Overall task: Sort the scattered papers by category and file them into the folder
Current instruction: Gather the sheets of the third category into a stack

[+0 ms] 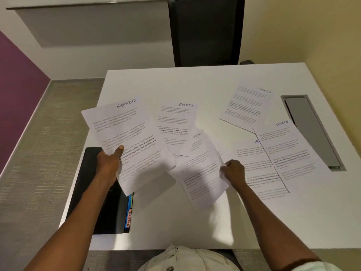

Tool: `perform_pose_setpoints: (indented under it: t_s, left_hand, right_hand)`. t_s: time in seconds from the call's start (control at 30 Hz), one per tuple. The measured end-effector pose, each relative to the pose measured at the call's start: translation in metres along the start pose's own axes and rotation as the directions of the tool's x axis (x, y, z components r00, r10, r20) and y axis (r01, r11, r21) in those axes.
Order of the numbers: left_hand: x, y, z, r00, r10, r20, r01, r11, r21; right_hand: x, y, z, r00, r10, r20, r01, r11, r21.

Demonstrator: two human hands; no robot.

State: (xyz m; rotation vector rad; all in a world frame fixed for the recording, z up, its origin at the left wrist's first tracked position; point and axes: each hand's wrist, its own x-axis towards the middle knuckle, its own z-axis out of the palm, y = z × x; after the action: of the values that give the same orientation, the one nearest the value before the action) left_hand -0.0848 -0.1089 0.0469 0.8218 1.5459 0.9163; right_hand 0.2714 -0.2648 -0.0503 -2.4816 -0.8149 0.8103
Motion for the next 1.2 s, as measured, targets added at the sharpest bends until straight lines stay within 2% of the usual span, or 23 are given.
perform_pose_setpoints:
  t_s: [0.07,0.17,0.6,0.77,0.97,1.07,1.2]
  left_hand:
    - [0.002,0.004,0.009,1.000,-0.001,0.013,0.001,1.000,-0.010]
    - [0.007,0.006,0.023,0.999,-0.001,0.039,0.001,1.000,0.001]
    - [0.018,0.008,0.049,0.999,-0.021,0.024,0.019,0.997,0.075]
    - [0.020,0.006,0.048,0.999,-0.029,0.024,0.025,0.991,0.134]
    - [0.023,0.004,0.053,0.999,-0.002,0.045,-0.007,0.983,0.182]
    - [0.022,0.006,0.058,0.997,0.002,0.080,-0.019,0.976,0.215]
    - [0.015,0.010,0.066,0.994,-0.017,0.106,-0.009,0.971,0.240]
  right_hand:
    - [0.000,0.009,-0.023,0.994,0.054,-0.096,-0.043,0.992,0.115]
    - [0.005,0.022,-0.056,0.975,0.162,-0.152,-0.130,0.971,0.199]
    - [0.046,0.066,-0.117,0.884,0.384,-0.266,-0.359,0.923,0.139]
    - [0.047,0.062,-0.106,0.907,0.327,-0.267,-0.313,0.945,0.093]
    - [0.038,0.062,-0.098,0.924,0.265,-0.274,-0.232,0.962,0.147]
    - [0.030,0.060,-0.099,0.935,0.245,-0.256,-0.184,0.953,0.242]
    - [0.012,0.049,-0.099,0.948,0.237,-0.210,-0.126,0.891,0.437]
